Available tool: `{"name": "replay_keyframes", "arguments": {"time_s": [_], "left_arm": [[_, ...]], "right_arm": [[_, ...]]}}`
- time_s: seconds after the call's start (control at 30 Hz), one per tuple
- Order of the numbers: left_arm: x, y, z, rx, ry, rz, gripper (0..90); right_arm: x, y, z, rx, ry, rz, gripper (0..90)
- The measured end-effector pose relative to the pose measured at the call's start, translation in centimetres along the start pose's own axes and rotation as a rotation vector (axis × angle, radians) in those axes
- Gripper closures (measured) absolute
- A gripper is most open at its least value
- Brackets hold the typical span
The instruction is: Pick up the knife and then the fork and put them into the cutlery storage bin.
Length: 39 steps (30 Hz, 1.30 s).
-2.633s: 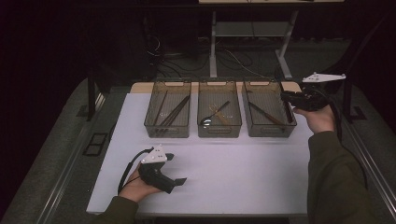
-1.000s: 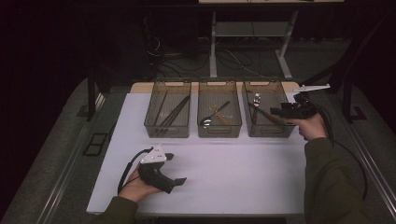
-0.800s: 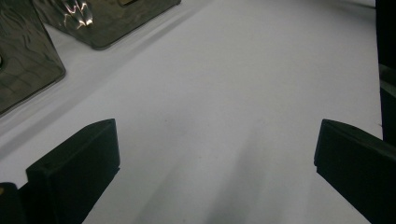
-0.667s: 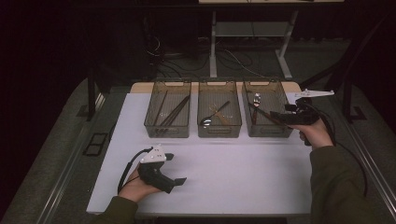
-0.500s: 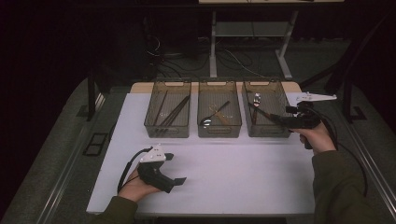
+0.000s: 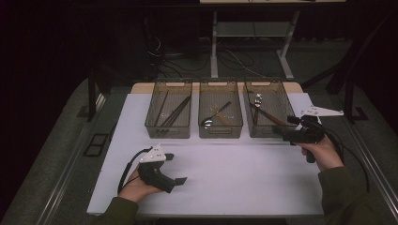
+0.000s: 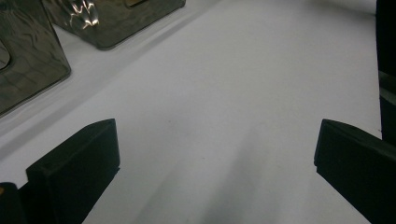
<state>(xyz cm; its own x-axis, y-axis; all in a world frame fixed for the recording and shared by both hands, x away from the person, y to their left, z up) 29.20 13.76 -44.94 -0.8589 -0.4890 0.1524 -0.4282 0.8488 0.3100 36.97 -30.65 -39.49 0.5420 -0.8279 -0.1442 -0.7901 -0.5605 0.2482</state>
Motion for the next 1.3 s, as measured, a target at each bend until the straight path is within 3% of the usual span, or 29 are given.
{"name": "replay_keyframes", "arguments": {"time_s": [0.43, 0.63, 0.97, 1.3], "left_arm": [[0.0, 0.4, 0.1, -0.012, -0.022, -0.003, 0.0], [0.0, 0.6, 0.0, -0.005, -0.019, -0.002, 0.0], [0.2, 0.5, 0.0, -0.009, -0.02, 0.006, 0.0], [0.3, 0.4, 0.0, -0.01, -0.017, 0.017, 0.0]], "right_arm": [[-2.7, 0.7, 2.4, -0.023, 0.021, -0.053, 15.9], [-3.9, 0.8, 4.0, -0.05, 0.05, -0.082, 15.9], [-5.8, 1.8, 6.0, -0.07, 0.06, -0.128, 12.9], [-6.3, 2.8, 7.6, -0.087, 0.063, -0.129, 12.9]]}}
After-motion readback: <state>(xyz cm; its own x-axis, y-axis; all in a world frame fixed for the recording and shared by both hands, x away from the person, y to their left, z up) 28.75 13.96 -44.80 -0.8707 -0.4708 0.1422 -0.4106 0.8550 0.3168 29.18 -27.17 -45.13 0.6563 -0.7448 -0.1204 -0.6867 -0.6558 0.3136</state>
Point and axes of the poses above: each handheld gripper's, and its own axes: y roughly backward along the jaws, z roughly out of its underside, x roughly to its right, the point moved 3 cm from there along -y, roughly forward along the jaws, and after that the axes turned 15 degrees about x, right-handed, at the moved point
